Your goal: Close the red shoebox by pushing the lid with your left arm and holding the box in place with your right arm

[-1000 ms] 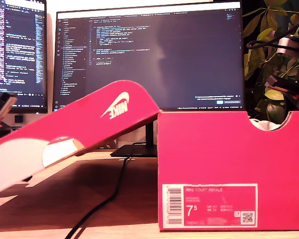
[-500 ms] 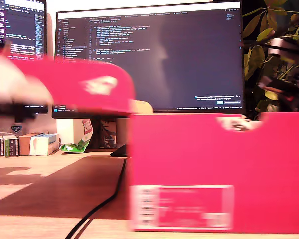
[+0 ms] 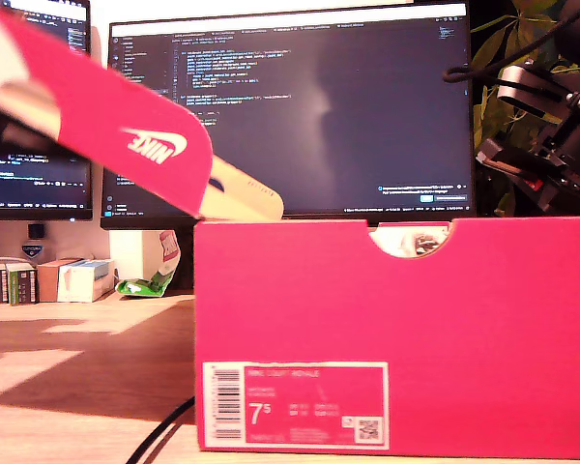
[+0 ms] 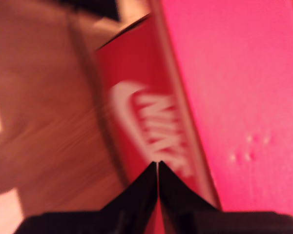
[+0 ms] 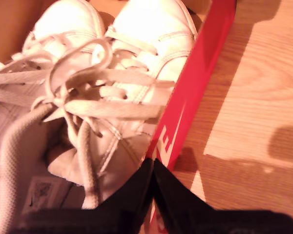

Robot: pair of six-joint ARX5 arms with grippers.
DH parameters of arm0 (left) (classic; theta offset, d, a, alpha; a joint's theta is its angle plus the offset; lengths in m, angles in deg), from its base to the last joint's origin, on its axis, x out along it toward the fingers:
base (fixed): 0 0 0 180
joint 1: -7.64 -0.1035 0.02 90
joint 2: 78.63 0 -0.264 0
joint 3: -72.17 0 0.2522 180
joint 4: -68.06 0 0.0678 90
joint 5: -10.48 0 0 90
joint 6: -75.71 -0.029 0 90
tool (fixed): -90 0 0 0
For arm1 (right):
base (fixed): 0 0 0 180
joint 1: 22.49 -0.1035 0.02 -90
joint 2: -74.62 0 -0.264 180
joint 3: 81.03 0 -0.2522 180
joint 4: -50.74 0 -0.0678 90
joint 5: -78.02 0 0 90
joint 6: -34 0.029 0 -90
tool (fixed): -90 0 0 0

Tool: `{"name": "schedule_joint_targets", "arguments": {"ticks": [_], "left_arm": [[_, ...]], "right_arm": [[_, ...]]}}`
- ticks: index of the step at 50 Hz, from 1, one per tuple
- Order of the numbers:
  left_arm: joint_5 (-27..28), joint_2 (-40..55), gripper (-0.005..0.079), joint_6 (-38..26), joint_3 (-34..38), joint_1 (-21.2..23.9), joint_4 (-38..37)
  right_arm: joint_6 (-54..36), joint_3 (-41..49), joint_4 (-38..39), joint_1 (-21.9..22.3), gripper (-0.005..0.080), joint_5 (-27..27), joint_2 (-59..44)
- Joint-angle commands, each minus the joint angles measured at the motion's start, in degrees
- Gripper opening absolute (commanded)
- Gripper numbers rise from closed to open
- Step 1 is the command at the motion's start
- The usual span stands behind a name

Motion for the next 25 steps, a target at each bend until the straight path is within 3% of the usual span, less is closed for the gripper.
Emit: {"name": "schedule_joint_targets", "arguments": {"ticks": [1,25], "left_arm": [[0.61,-1.20,-0.0019,0.07,-1.62,0.94,-0.04],[11.50,-1.20,-0.0019,1.53,-8.90,2.75,-0.37]], "right_arm": [[0.07,-0.98,0.85,-0.98,-0.0012,0.74,-0.81],[0.04,-0.98,1.68,-0.98,-0.0012,0.77,-2.56]]}}
